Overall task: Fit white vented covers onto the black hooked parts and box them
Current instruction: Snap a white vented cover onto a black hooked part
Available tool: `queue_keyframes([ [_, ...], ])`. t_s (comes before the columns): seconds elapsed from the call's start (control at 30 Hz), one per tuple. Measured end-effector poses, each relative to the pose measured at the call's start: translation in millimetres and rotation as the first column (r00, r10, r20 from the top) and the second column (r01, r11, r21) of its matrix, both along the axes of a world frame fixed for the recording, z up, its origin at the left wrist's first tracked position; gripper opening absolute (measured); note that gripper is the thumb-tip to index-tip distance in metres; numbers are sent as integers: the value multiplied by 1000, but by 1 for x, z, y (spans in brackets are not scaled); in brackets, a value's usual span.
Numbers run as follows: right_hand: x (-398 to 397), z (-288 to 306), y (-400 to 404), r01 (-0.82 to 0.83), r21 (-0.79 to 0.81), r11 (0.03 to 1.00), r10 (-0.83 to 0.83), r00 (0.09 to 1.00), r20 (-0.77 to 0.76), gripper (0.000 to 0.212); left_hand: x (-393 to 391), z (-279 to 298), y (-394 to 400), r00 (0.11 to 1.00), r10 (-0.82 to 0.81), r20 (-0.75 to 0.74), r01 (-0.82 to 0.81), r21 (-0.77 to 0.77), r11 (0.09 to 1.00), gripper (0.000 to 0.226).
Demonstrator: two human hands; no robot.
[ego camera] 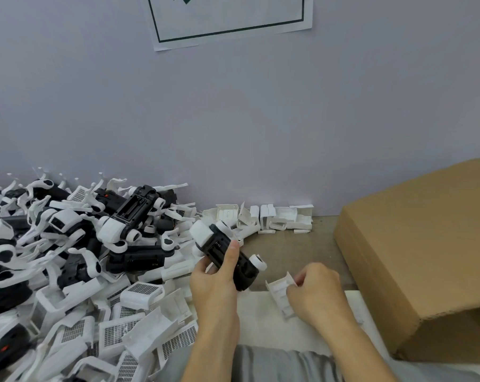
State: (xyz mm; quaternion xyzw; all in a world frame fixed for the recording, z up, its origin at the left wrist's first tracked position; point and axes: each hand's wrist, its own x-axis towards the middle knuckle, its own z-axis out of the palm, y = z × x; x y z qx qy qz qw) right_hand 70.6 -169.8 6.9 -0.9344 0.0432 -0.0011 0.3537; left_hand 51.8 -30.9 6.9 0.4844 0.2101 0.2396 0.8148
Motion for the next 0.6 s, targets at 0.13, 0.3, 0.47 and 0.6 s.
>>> queue_keyframes([
  [0.13, -1, 4, -3, 80, 50, 996, -88, 979, 183, 10, 0, 0, 1, 998, 40, -47, -40, -7, 999, 41],
  [0.3, 3, 8, -1, 70, 384, 921, -136, 980, 146, 10, -1, -1, -2, 998, -58, -33, 60, 62, 996, 30],
  [0.47, 6, 6, 1, 61, 371, 926, -143, 970, 198, 27, -2, -2, -9, 962, -265, -68, 269, 53, 962, 9],
  [0.6, 2, 7, 2, -6, 369, 929, -135, 924, 356, 22, -4, 0, -15, 911, -410, -46, 412, 134, 901, 16],
])
